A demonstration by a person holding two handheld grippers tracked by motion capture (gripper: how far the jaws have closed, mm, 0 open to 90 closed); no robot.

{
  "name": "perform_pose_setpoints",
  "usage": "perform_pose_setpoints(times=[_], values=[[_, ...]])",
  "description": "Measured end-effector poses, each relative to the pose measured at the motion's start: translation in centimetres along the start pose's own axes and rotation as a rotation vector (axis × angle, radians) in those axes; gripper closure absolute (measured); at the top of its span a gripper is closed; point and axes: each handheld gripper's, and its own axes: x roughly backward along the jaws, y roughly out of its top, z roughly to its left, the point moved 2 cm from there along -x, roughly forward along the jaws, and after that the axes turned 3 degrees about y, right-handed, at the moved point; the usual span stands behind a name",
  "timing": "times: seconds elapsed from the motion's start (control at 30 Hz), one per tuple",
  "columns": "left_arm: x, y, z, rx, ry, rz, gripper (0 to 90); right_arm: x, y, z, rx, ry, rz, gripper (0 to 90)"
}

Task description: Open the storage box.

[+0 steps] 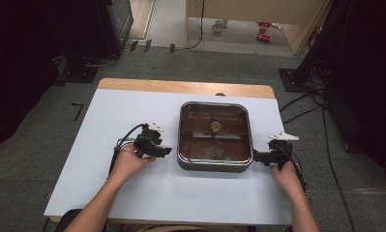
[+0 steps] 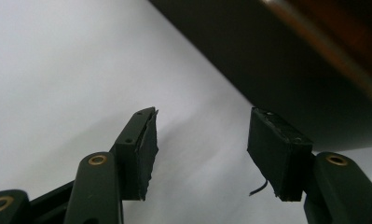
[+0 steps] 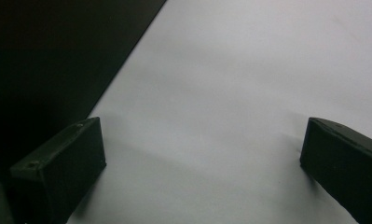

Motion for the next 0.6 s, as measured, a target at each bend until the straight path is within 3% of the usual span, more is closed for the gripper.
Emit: perform_pose_setpoints(times=[0.2, 0.37, 0.4, 0.6], values=[[2.5, 1.9, -0.2, -0.054, 0.040, -0.098, 41.3, 0.0, 0.0, 0.0, 0.002, -0.001, -0.001, 0.0], [3.7, 3.6, -1.3, -0.101, 0.030, -0.155, 41.8, 0.0, 0.0, 0.0, 0.002, -0.001, -0.001, 0.0], [4.0, 4.3, -1.9, -0.119, 0.010, -0.168, 41.8, 0.0, 0.0, 0.0, 0.002, -0.001, -0.001, 0.0], [3.6, 6.2, -3.6, -0.175, -0.020, -0.185, 40.2, 0.0, 0.0, 0.0, 0.000, 0.000, -0.001, 0.0]])
